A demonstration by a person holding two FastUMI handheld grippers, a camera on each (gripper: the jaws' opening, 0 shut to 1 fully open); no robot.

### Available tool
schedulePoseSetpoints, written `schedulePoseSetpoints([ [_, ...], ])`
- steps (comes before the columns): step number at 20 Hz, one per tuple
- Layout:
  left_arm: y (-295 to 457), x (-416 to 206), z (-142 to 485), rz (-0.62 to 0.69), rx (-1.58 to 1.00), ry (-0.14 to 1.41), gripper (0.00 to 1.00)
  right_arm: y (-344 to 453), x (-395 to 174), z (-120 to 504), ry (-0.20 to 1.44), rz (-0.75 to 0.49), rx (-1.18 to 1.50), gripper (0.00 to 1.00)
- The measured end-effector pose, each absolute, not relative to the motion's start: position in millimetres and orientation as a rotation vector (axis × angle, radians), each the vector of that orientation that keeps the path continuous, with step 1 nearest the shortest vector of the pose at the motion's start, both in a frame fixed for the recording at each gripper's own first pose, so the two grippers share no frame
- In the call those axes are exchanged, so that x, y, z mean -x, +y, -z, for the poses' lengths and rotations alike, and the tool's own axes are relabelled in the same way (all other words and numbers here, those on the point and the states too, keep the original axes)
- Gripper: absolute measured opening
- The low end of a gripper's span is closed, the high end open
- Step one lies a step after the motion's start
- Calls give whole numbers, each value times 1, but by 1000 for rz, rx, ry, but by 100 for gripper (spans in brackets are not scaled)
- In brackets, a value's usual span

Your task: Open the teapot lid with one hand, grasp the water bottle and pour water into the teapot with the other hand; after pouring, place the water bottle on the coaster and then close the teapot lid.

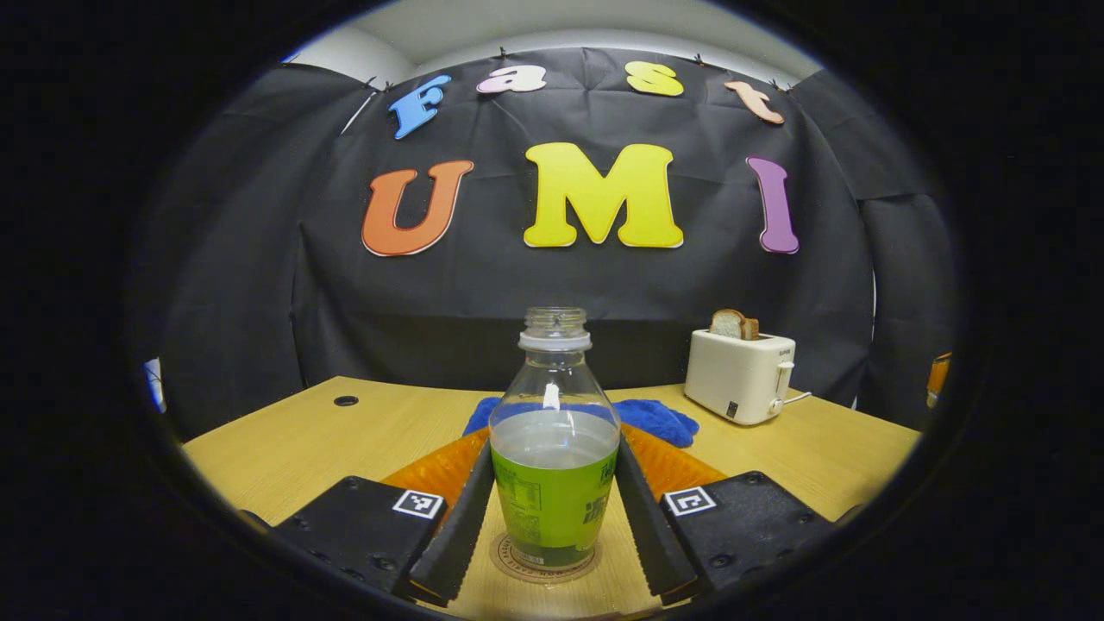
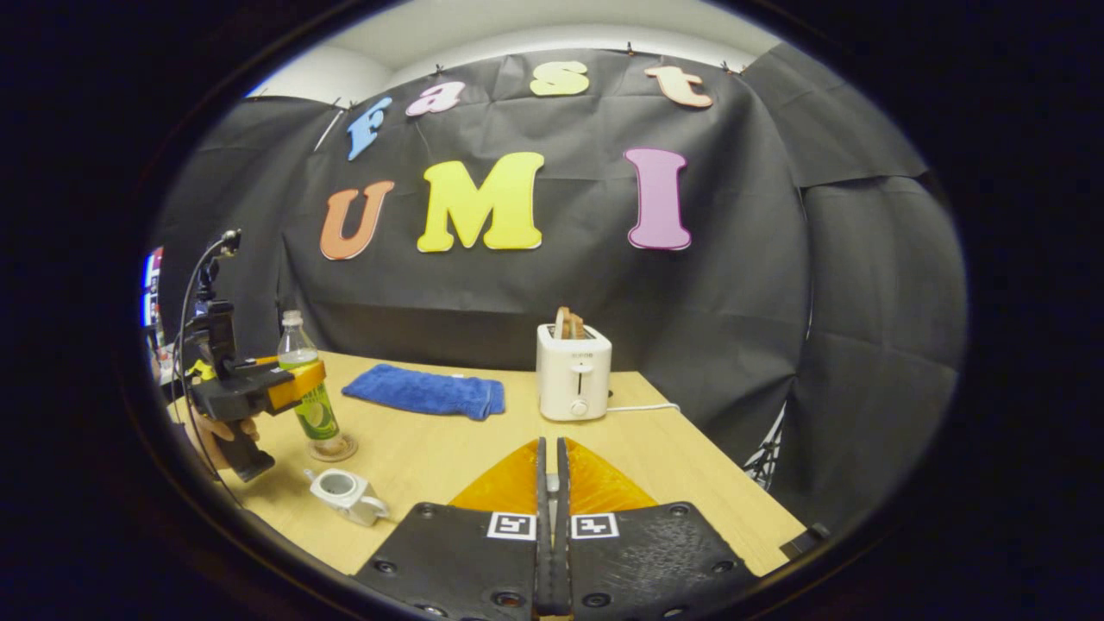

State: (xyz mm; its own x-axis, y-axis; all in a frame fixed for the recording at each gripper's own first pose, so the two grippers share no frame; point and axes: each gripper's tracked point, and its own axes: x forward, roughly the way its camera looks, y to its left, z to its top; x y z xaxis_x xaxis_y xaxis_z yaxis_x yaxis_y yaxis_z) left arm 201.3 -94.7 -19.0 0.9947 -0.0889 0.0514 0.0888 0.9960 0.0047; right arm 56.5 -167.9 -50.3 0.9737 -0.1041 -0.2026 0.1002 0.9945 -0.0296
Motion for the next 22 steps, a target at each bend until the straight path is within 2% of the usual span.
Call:
schedulePoseSetpoints([
  [9,-96,-202,21,118,-11,-42,80,-156,-59,54,218,92,42,0],
  [11,-98,-194,10,133,-18,-57,82,-154,-59,53,215,89,45,0],
  [15,-103,-174,-16,167,-11,-91,91,-147,-58,50,207,78,51,0],
  [22,-96,-116,-77,189,-9,-202,95,-115,-62,55,198,7,37,0],
])
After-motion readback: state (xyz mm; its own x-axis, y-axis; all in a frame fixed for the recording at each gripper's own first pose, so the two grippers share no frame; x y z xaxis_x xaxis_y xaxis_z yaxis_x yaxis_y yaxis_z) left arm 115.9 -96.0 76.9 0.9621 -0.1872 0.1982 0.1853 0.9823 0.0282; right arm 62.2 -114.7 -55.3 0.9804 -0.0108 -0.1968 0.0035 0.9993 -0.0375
